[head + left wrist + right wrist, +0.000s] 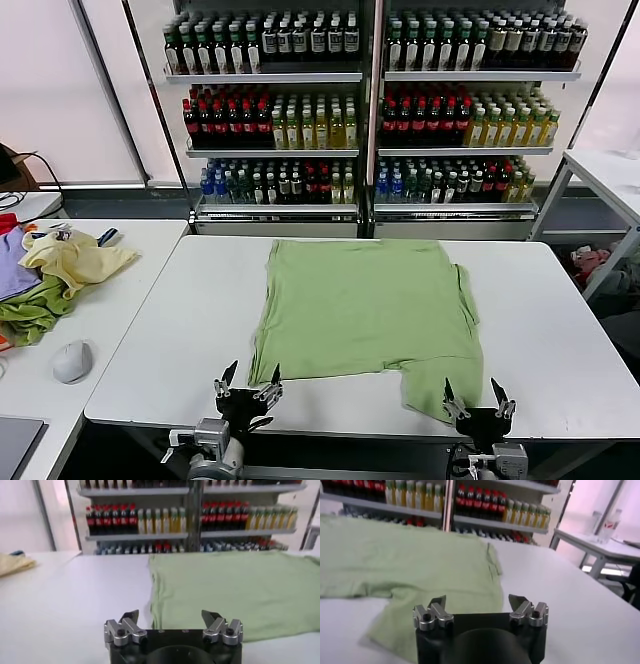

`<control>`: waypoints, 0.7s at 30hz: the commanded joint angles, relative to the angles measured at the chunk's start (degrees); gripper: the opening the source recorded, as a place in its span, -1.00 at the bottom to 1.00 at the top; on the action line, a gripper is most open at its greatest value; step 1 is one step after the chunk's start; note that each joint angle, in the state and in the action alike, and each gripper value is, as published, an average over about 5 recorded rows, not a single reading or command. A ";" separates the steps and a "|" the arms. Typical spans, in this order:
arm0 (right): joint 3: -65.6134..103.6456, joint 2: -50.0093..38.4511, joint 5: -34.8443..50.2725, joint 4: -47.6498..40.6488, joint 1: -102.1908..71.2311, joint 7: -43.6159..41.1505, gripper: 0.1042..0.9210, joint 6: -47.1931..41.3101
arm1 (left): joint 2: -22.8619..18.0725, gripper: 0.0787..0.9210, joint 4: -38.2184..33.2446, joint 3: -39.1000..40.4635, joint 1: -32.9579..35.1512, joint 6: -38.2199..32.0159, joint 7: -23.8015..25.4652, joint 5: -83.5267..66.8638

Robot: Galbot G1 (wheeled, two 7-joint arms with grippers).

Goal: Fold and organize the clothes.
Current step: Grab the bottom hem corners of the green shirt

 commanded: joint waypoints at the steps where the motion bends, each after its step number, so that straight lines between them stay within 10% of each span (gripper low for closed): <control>1: -0.28 0.32 -0.44 -0.84 -0.42 0.37 0.76 -1.97 | 0.34 0.77 5.53 1.28 -4.42 4.13 -3.75 -1.64; 11: -1.33 0.96 1.47 -1.20 -0.62 0.59 0.35 -1.90 | 0.31 0.75 6.38 1.25 -5.21 6.37 -5.22 -4.07; 21: -0.96 0.52 3.59 -0.37 -1.03 0.34 -0.34 -2.19 | 0.98 0.14 4.03 1.57 -3.64 6.86 -4.09 -11.09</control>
